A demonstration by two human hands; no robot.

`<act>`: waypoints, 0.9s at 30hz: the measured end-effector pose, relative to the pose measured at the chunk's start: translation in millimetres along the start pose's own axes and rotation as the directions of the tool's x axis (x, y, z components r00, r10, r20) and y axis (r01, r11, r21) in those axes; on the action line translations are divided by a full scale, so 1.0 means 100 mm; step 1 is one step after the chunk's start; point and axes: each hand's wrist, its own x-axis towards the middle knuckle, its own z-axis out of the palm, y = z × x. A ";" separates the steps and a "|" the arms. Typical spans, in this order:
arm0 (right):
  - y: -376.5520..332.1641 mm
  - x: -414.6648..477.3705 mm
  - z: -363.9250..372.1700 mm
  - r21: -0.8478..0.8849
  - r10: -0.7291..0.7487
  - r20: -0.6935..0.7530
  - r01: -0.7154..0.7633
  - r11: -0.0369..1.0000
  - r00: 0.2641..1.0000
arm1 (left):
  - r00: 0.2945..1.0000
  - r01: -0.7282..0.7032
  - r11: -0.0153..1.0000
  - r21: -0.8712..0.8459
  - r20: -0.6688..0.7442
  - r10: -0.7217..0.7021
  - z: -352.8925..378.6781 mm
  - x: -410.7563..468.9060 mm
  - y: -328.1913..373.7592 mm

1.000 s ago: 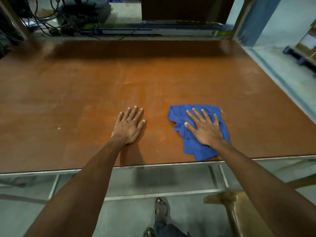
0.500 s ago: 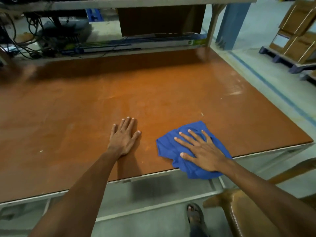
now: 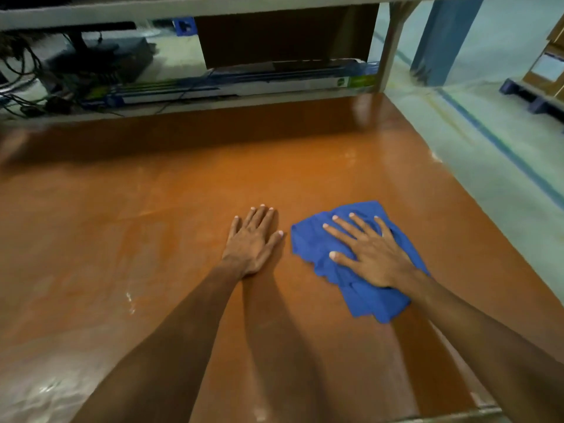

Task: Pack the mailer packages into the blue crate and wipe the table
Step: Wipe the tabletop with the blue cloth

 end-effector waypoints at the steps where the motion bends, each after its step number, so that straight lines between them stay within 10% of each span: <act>1: 0.24 0.19 -0.02 0.024 0.123 -0.015 -0.123 0.992 0.992 | 1.000 0.018 1.000 -0.006 -0.006 -0.018 0.01 0.09 0.02; 4: 0.62 0.71 -0.05 0.056 0.313 0.019 -0.314 0.948 0.950 | 0.996 0.063 0.998 0.013 -0.056 -0.062 0.04 0.21 0.08; 9: 0.75 1.06 -0.08 0.028 -0.131 0.042 0.130 0.991 0.991 | 0.992 0.090 0.995 0.036 -0.089 -0.086 0.03 0.20 0.13; 14: 1.32 1.66 -0.22 0.084 0.257 0.061 -0.262 0.961 0.964 | 0.997 0.077 0.997 -0.002 -0.024 -0.077 -0.01 0.41 0.22; 18: 1.35 1.67 -0.17 0.028 -0.113 0.049 0.112 0.993 0.992 | 0.999 0.050 0.999 -0.001 -0.019 -0.050 0.05 1.00 0.51; 23: 2.18 1.95 -0.23 0.070 0.218 0.027 -0.220 0.973 0.976 | 1.000 -0.019 1.000 -0.004 0.013 0.019 0.14 1.74 0.88; 27: 2.42 2.13 -0.22 0.010 0.054 0.012 -0.054 0.998 0.998 | 1.000 -0.017 0.999 0.028 -0.026 0.018 0.20 2.11 1.05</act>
